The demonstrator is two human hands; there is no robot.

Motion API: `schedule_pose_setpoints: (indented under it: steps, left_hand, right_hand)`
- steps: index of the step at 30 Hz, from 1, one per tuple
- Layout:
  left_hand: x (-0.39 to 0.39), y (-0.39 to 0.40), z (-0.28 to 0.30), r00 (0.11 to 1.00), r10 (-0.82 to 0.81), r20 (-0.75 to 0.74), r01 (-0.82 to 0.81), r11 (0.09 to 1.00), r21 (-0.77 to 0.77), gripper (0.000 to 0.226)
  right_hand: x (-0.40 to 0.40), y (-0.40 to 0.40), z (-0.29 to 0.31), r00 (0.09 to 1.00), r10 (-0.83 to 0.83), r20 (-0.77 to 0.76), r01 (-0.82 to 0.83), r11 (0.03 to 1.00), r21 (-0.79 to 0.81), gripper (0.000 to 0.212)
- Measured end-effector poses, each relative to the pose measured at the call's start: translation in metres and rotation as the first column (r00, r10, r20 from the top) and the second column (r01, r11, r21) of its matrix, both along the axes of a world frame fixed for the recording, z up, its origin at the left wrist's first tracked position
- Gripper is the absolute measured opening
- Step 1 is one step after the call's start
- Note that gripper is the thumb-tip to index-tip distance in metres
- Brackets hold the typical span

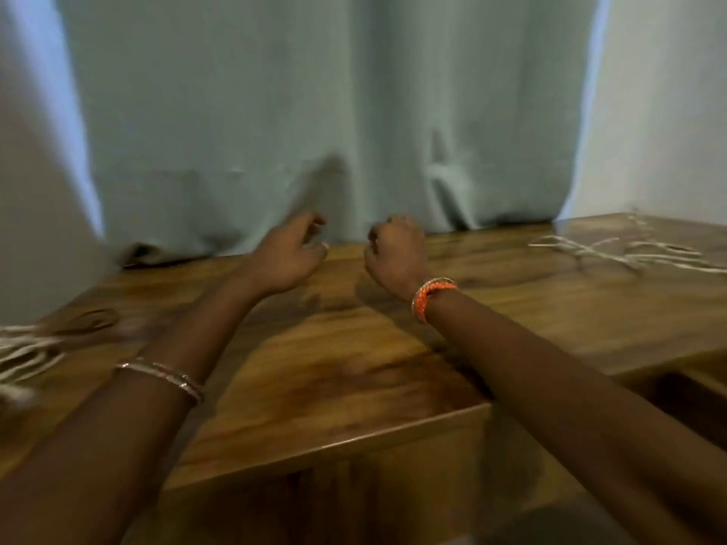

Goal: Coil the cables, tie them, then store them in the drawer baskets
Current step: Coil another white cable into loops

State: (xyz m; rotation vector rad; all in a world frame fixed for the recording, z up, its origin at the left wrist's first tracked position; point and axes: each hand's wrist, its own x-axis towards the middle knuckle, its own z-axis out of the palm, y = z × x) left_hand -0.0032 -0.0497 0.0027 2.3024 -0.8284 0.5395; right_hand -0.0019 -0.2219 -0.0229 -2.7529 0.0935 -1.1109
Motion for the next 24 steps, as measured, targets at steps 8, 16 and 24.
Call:
schedule_pose_setpoints:
  steps: [8, 16, 24]
  left_hand:
    - [0.005, -0.167, -0.019, 0.973, -0.232, 0.002, 0.220, 0.926, 0.306, 0.047]
    - [0.016, -0.199, -0.043, 0.957, -0.268, 0.112, 0.223, 0.925, 0.308, 0.047]
    - [0.033, -0.164, -0.045, 0.996, 0.045, 0.082, -0.065, 0.964, 0.260, 0.071]
  right_hand:
    - [-0.044, -0.229, -0.026, 0.824, -0.558, -0.097, 0.557, 0.830, -0.041, 0.045]
    - [-0.057, -0.297, -0.026, 0.814, -0.465, -0.347, 0.520, 0.851, 0.080, 0.031]
    - [-0.038, -0.190, -0.018, 0.966, 0.253, -0.053, -0.257, 0.962, -0.091, 0.023]
